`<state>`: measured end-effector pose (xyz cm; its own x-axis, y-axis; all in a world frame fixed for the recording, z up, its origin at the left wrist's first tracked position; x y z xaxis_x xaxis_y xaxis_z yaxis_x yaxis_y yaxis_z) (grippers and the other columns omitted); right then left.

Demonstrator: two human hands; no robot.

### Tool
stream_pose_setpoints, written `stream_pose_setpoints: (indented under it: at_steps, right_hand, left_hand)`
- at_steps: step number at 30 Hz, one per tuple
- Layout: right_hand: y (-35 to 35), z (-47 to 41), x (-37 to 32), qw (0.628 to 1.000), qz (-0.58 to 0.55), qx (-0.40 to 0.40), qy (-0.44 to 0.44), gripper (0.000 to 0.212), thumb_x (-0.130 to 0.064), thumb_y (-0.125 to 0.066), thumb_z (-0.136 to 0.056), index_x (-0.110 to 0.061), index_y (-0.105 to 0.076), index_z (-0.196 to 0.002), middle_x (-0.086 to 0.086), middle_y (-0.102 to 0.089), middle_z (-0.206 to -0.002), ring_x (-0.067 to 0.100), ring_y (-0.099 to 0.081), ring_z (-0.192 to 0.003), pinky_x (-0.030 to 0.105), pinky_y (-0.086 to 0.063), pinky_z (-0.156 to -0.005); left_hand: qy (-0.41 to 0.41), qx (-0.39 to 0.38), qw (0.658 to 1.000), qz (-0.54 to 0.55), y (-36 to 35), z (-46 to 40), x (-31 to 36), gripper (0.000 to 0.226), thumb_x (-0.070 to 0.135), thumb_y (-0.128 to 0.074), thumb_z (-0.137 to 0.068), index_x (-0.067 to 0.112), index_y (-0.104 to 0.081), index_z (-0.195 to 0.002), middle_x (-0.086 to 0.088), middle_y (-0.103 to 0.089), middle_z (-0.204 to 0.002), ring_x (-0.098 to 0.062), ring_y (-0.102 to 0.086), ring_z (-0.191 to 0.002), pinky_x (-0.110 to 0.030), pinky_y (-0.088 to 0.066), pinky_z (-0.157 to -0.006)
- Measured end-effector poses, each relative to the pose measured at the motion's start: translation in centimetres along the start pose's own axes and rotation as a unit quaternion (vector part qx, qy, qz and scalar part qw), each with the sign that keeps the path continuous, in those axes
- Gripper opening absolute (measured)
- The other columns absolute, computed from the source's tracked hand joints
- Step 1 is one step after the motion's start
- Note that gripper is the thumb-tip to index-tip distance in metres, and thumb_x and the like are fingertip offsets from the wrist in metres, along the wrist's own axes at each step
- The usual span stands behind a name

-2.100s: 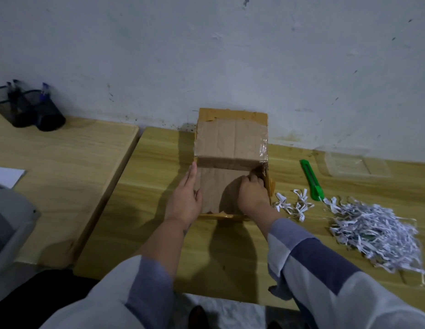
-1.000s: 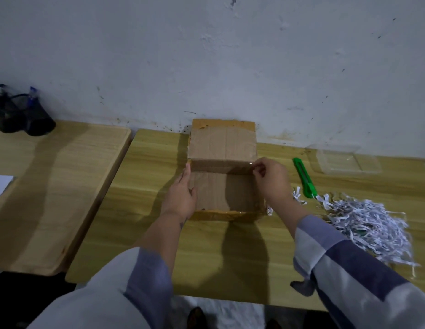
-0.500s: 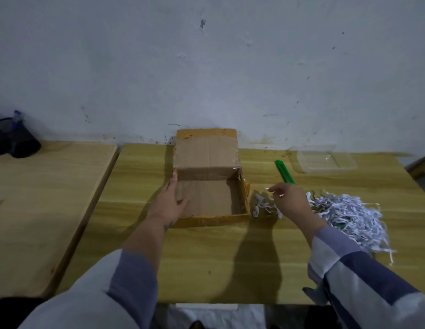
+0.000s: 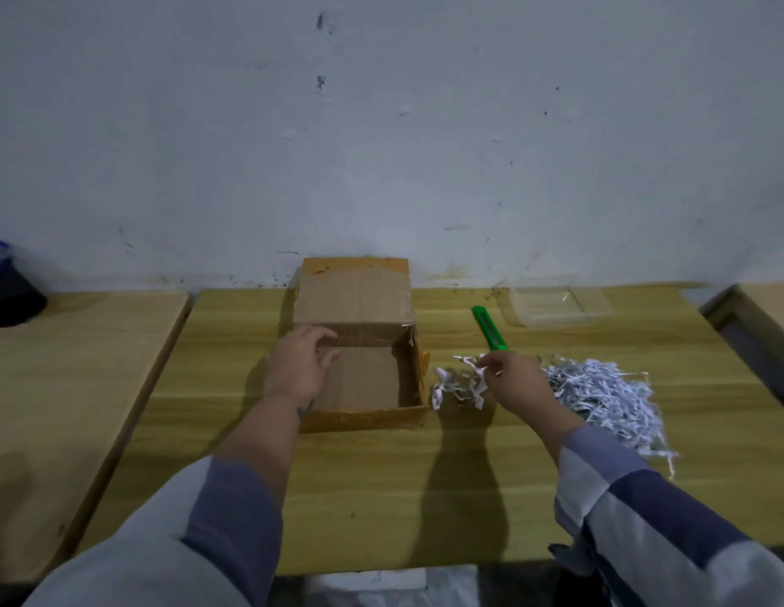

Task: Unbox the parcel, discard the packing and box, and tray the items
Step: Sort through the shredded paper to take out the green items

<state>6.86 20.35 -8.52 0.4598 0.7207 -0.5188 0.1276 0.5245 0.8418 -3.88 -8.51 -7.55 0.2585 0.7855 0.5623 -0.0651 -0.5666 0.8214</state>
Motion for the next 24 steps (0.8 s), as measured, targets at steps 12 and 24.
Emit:
stream_pose_setpoints:
  at_steps: [12,24]
  right_hand:
    - [8.8,0.8,10.2,0.999,0.01,0.053,-0.005,0.027,-0.009,-0.049,-0.09,-0.016,-0.072,-0.103,0.011,-0.073,-0.101,0.028,-0.067,-0.084,0.026,-0.045,-0.065]
    - [9.6,1.8,20.1,0.998,0.03,-0.051,0.025,0.042,-0.017,-0.072,-0.079,-0.017,-0.062,-0.12,0.01,-0.048,-0.13,0.026,-0.058,-0.108,0.026,-0.043,-0.089]
  left_hand:
    - [-0.109,-0.028,0.993,-0.045,-8.2,-0.5,17.2,0.009,0.032,-0.061,-0.089,0.028,-0.069,-0.091,0.005,-0.065,-0.11,-0.02,-0.054,-0.106,-0.035,-0.039,-0.089]
    - [-0.176,-0.275,0.945,-0.035,-22.2,5.9,27.4,0.044,0.041,-0.063,-0.088,0.025,-0.052,-0.127,0.004,-0.046,-0.137,-0.019,-0.051,-0.121,-0.035,-0.046,-0.094]
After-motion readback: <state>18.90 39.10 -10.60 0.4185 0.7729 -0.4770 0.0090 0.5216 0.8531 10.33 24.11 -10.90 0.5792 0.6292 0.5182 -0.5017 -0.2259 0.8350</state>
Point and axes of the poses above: each hand's wrist, its own z-axis away from the middle knuckle, its own y-axis out of the back of the hand, x = y × z, the point moved 3 cm from there along -z, towards the middle knuckle
